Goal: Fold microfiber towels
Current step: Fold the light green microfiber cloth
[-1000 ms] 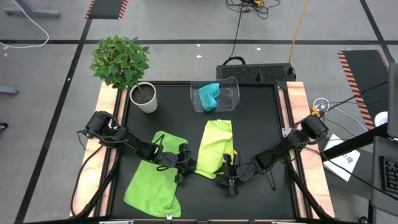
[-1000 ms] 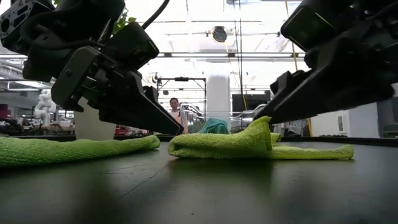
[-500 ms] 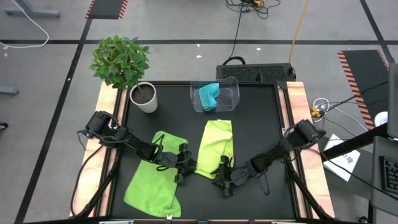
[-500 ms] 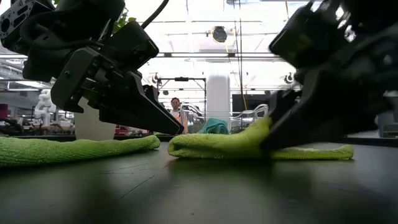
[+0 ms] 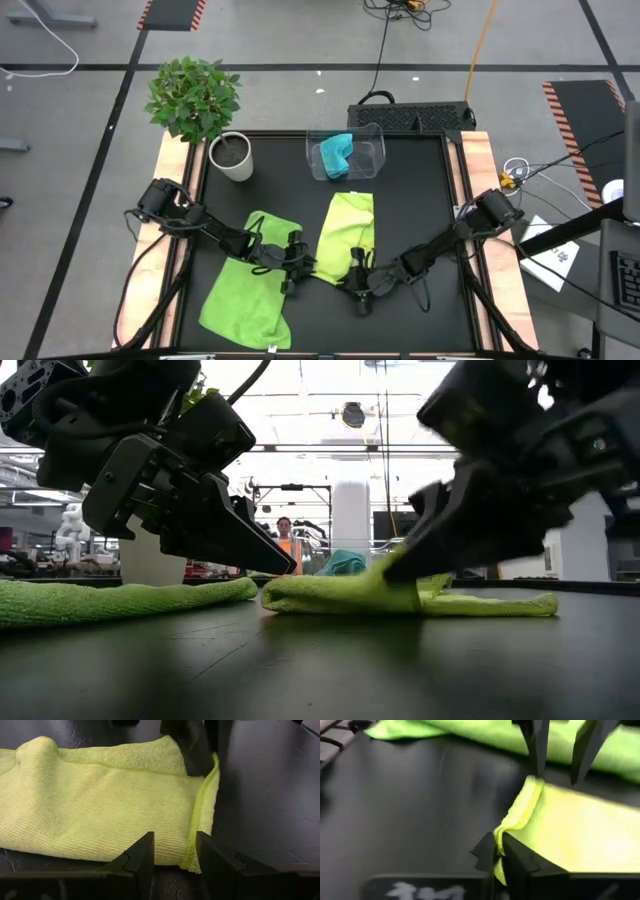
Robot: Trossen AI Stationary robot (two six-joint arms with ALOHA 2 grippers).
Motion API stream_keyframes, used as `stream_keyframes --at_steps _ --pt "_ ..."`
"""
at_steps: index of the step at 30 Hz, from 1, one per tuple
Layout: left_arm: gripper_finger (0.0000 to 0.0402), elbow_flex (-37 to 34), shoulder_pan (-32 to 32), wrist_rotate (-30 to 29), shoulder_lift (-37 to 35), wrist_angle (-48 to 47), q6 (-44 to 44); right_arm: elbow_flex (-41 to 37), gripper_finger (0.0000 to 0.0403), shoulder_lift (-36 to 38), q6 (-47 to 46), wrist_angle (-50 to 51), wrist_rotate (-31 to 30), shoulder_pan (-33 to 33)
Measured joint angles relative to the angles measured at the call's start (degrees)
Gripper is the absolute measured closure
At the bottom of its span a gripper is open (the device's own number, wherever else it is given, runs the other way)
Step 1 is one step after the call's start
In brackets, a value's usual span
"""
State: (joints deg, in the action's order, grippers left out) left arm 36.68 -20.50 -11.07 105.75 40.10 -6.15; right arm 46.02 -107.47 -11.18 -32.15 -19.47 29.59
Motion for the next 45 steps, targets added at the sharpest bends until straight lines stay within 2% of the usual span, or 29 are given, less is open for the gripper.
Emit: stream_keyframes --at_steps 11,16,26,31,35,37,41,45 --pt "0.0256 -0.02 -1.36 0.58 0.00 0.02 -0.43 0.00 0.0402 14.15 7.52 16.43 -9.12 0.13" --pt "0.0256 -0.02 -1.43 0.59 0.00 1.11 -0.32 0.00 0.0402 19.65 13.03 16.84 -9.19 0.04" --pt "0.0256 -0.04 1.00 0.55 0.00 8.70 -0.05 0.85 0.0402 27.05 17.32 20.94 -5.78 -0.27" --pt "0.0256 0.24 2.63 0.81 -0.02 11.32 -2.88 2.21 0.0403 27.31 18.59 24.23 -5.75 -1.14" --pt "0.0256 1.28 3.15 4.61 0.00 11.17 -4.96 2.27 0.0403 27.34 20.96 23.77 -5.41 -2.85" --pt "0.0256 1.76 2.62 6.41 0.00 11.14 -5.53 2.27 0.0403 27.33 21.18 23.79 -3.00 -4.18" --pt "0.0256 3.14 1.21 6.38 0.00 10.57 -4.66 2.27 0.0403 27.01 20.92 23.70 1.62 -6.41" --pt "0.0256 3.20 0.76 5.06 0.00 10.15 -4.86 2.27 0.0403 26.98 21.32 23.59 1.80 -7.02"
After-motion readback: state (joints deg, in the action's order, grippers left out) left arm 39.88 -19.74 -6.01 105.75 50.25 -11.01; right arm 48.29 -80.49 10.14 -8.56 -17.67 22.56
